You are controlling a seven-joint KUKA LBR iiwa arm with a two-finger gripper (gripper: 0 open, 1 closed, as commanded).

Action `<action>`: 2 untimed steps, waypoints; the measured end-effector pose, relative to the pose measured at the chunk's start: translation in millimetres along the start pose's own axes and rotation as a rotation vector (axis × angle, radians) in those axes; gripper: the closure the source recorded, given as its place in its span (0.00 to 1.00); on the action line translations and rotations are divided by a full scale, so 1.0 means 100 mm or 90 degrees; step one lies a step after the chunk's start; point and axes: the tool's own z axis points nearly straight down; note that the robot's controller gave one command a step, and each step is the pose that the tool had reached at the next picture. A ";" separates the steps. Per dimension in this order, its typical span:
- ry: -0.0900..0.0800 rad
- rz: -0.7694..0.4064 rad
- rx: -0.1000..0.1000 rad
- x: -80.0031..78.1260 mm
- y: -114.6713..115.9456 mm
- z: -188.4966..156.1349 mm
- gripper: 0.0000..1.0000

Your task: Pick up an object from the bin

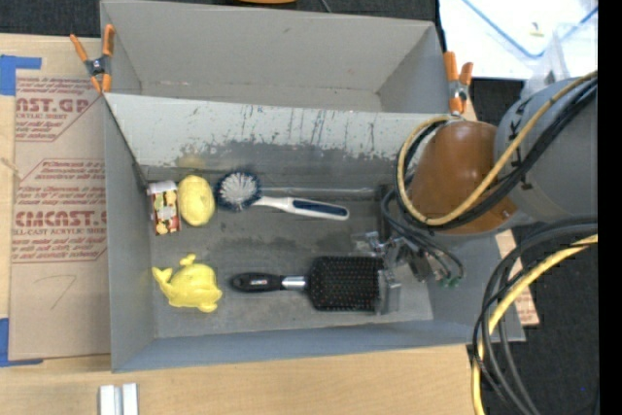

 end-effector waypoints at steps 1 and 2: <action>-0.004 -0.203 -0.001 0.02 -0.03 -1.08 1.00; -0.015 -0.186 0.005 -0.04 -0.04 -1.04 1.00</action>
Offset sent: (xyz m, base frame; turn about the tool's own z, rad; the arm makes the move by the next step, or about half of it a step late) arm -0.0015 0.0042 -0.0017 0.0166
